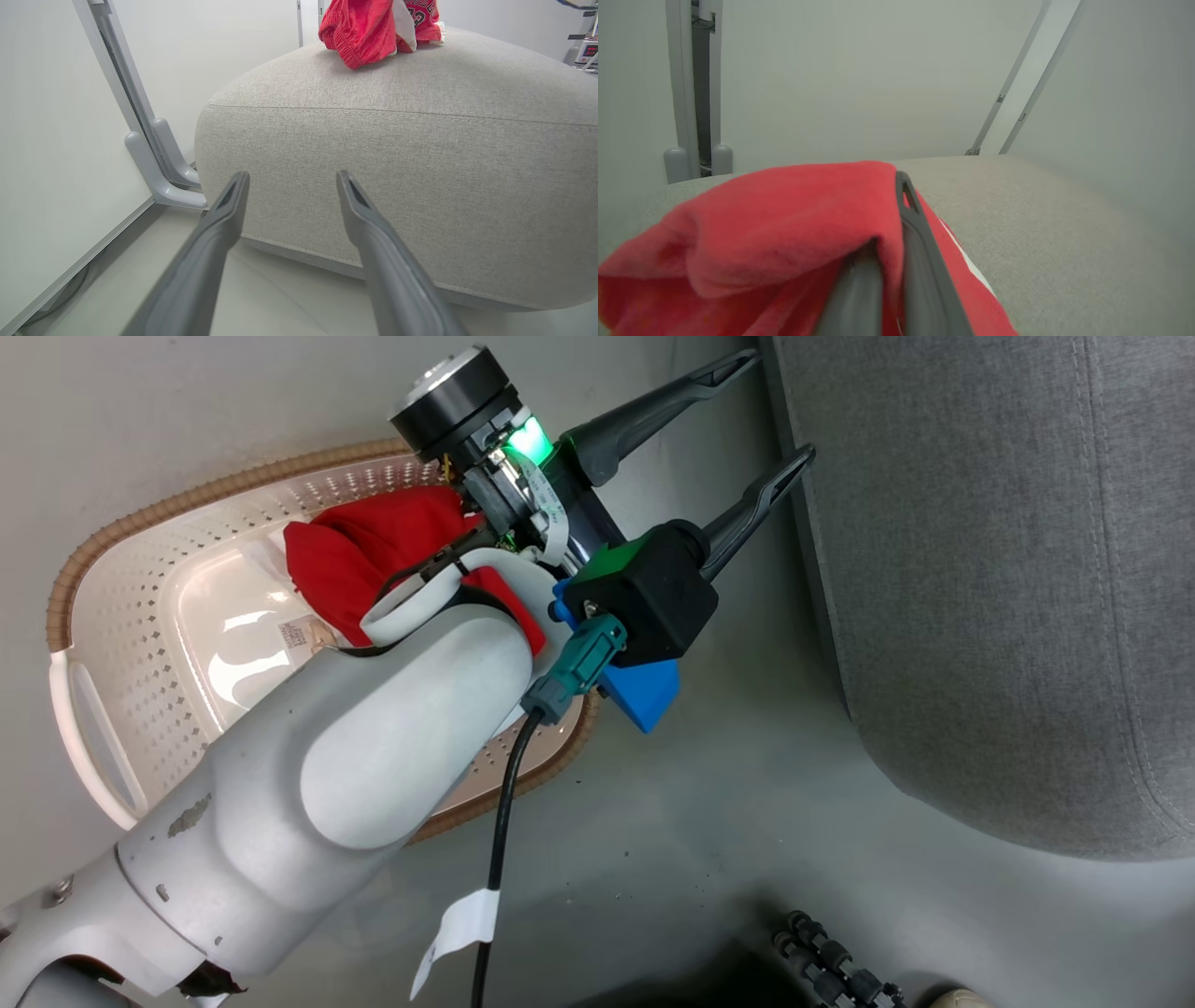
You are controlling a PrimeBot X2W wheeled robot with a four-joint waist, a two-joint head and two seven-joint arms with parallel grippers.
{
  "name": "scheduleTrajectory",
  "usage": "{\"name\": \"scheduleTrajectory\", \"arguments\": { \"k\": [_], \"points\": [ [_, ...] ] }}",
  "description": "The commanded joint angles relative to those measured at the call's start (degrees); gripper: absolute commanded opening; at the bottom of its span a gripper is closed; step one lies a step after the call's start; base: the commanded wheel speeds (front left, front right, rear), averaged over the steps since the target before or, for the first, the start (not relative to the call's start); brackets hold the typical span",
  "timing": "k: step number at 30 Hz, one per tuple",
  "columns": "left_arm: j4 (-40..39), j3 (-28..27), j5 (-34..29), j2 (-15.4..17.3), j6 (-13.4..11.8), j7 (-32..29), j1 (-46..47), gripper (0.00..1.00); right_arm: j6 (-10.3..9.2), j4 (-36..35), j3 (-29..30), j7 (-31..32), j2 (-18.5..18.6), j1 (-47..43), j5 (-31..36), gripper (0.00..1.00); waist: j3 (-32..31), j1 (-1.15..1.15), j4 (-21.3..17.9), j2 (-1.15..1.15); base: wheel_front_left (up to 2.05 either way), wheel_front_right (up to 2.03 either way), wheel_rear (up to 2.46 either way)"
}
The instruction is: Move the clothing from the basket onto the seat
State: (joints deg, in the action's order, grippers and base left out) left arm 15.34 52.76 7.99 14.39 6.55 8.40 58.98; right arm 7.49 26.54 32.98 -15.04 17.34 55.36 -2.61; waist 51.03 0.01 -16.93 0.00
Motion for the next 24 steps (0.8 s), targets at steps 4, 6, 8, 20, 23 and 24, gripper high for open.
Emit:
{"name": "scheduleTrajectory", "arguments": {
  "k": [4, 6, 8, 20, 23, 24],
  "points": [
    [-0.19, 0.17, 0.2, -0.1, -0.54, 0.43, 1.17, 1.0, 0.01, 4.27, -0.04, -0.21, -1.26, -2.3, -0.42, 0.0, 0.33, -0.01, 0.43, 0.0, 0.0, 0.0, 0.0],
    [-0.05, 0.28, 0.34, -0.06, -0.59, 0.54, 1.14, 1.0, 0.01, 5.43, -0.54, -0.21, -1.49, -2.92, -0.79, 0.0, 0.32, -0.01, 0.48, 0.0, 0.0, 0.0, 0.0],
    [0.16, 0.35, 0.43, 0.07, -0.73, 0.73, 1.07, 1.0, 0.01, 6.1, -1.16, -0.21, -2.07, -3.76, -0.61, 0.0, 0.23, -0.01, 0.5, 0.0, 0.0, 0.0, 0.0],
    [2.61, 0.74, 1.94, -0.93, -2.03, 3.38, -1.45, 1.0, 0.01, -1.44, -4.0, -0.21, -4.98, -13.65, -0.15, 1.0, -4.9, -0.01, 0.22, 0.0, 0.0, 0.0, 0.0],
    [3.69, 0.48, 2.77, -1.4, -2.54, 4.47, -2.56, 1.0, 0.01, -5.29, -5.07, -0.21, -6.08, -18.27, 0.46, 1.0, -7.6, -0.01, 0.39, 0.0, 0.0, 0.0, 0.0],
    [4.08, 0.34, 3.08, -1.57, -2.74, 4.89, -3.06, 1.0, 0.01, -6.44, -5.21, -0.21, -6.46, -19.75, 0.35, 1.0, -8.63, -0.01, 0.47, 0.0, 0.0, 0.0, 0.0]
  ]
}}
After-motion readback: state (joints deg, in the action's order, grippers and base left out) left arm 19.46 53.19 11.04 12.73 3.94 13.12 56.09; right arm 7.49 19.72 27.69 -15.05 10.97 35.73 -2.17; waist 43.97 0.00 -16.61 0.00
